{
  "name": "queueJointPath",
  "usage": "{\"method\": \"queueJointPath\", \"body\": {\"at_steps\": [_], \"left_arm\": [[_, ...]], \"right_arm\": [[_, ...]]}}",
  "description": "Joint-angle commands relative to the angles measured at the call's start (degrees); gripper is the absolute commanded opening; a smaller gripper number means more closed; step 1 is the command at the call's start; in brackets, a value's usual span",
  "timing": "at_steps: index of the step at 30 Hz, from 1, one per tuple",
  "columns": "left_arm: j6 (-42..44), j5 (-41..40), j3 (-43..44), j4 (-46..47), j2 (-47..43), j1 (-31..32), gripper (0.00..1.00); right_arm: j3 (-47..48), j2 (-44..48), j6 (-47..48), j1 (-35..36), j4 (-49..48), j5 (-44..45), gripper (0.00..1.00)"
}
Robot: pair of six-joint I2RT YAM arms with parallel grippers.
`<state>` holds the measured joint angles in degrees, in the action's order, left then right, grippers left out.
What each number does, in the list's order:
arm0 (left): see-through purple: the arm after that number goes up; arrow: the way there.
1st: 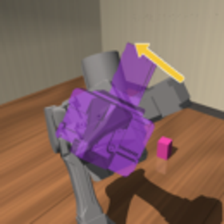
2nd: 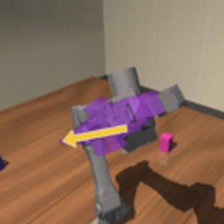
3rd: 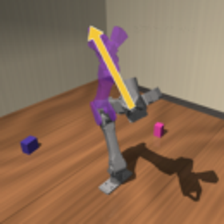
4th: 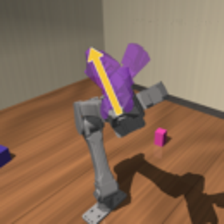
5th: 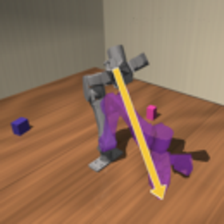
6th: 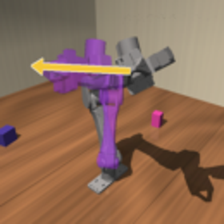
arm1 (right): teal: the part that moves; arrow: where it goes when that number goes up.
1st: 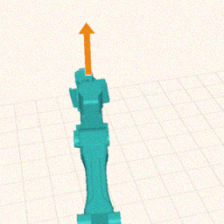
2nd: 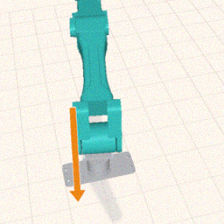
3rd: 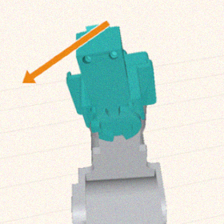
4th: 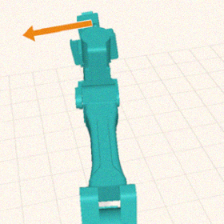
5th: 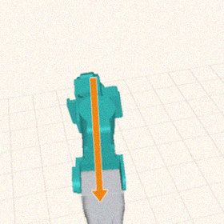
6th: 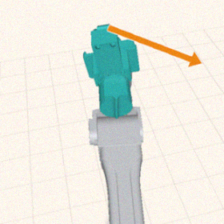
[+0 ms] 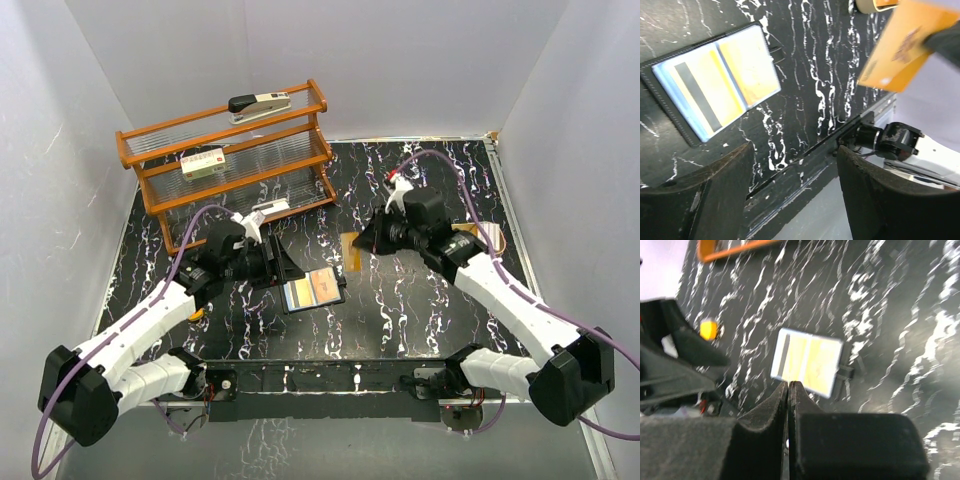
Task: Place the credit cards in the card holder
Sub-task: Pick up the credit card from the storage box.
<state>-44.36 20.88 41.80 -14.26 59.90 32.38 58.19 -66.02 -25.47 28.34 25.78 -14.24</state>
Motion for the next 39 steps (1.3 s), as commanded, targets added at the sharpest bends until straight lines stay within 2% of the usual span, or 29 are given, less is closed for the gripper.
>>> {"method": "queueJointPath", "body": {"at_steps": [1, 4, 8, 12, 17, 23, 26, 29, 30, 36, 38, 39], "left_arm": [[-7.6, 5.7, -3.4, 9.3, -3.7, 0.1, 0.62], [-11.6, 8.3, -5.1, 14.4, -4.3, 0.1, 0.55], [-18.2, 12.1, -7.5, 24.8, -5.7, 0.2, 0.47], [-22.3, 15.1, -7.7, 30.2, -5.7, 0.1, 0.38], [-26.2, 19.9, -8.4, 38.2, -4.0, 0.2, 0.36], [-31.5, 20.6, -10.6, 48.6, -2.8, 0.2, 0.36], [-32.1, 21.3, -10.7, 49.6, -1.9, 0.2, 0.29], [-32.7, 21.1, -11.2, 50.0, -1.8, 0.3, 0.04], [-32.7, 20.6, -11.3, 49.7, -2.1, 0.2, 0.00], [-31.0, 20.0, -11.7, 48.0, -2.8, 0.3, 0.00], [-31.1, 20.1, -12.5, 48.5, -2.8, 0.2, 0.00], [-31.1, 20.0, -12.8, 48.7, -2.9, 0.2, 0.00]], "right_arm": [[-8.1, 5.0, -10.5, 0.5, -17.2, -14.9, 0.00], [-12.7, 8.2, -15.7, 0.6, -24.4, -18.9, 0.00], [-15.1, 11.4, -19.6, 0.6, -27.6, -20.8, 0.00], [-17.6, 12.9, -25.2, 0.6, -33.3, -22.8, 0.00], [-19.6, 12.9, -29.8, 1.0, -38.2, -25.1, 0.00], [-20.3, 12.2, -31.9, 1.1, -40.4, -26.5, 0.00], [-22.0, 11.5, -34.5, 1.2, -44.6, -27.3, 0.00], [-22.9, 10.7, -35.7, 1.4, -46.3, -28.3, 0.00], [-23.1, 10.5, -35.8, 1.5, -46.3, -28.4, 0.00], [-24.8, 10.7, -35.3, 1.5, -46.2, -27.5, 0.00], [-24.8, 10.7, -34.8, 1.5, -45.6, -27.2, 0.07], [-24.7, 10.7, -34.0, 1.5, -44.4, -26.8, 0.14]]}}
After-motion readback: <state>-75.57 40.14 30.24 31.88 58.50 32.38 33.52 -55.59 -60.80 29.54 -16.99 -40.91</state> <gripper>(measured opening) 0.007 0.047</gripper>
